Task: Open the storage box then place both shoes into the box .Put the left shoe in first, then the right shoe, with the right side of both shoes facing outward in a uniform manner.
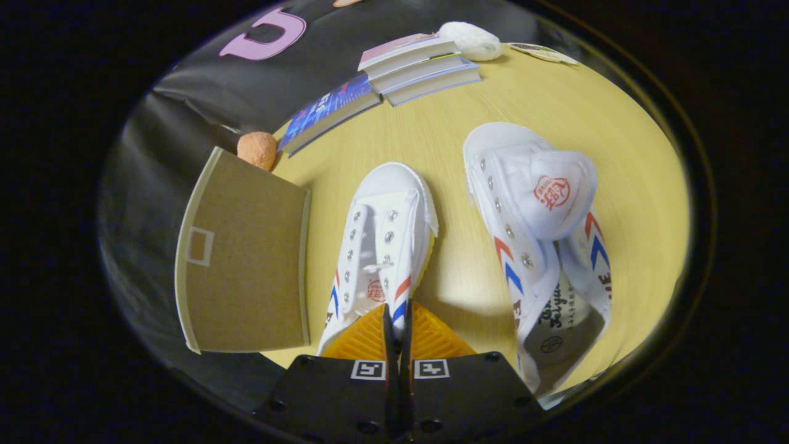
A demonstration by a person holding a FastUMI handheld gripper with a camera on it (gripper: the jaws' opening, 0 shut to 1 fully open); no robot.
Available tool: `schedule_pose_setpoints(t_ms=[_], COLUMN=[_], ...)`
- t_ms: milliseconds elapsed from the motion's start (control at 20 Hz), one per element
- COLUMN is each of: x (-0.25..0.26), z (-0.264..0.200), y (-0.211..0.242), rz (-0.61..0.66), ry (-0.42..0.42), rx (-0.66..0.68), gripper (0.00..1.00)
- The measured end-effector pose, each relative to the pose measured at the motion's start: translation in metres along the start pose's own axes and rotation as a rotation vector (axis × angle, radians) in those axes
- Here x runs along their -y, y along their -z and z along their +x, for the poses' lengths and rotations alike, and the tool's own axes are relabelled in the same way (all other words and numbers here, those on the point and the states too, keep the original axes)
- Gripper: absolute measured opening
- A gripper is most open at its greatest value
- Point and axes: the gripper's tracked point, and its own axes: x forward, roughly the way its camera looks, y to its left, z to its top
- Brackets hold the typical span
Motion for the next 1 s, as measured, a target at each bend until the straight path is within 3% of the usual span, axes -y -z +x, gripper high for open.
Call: schedule_pose_setpoints(t_ms=[150, 300, 500, 800, 900, 1000], x=[-0.018, -0.036, -0.089, -0.216, -0.253, -0.271], z=[-0.005, -0.023, -0.064, -0.116, -0.112, -0.090], y=[-0.005, -0.020, -0.053, -0.072, -0.059, -0.040], rz=[0.097, 0.095, -0.002, -0.125, -0.166, -0.206], ry=[-0.082, -0.116, -0.198, -0.407, -0.456, -0.441], rx=[-0.006, 0.030, 0.115, 0.170, 0.128, 0.085], gripper=[0.03, 0.03, 0.03, 0.02, 0.02, 0.02])
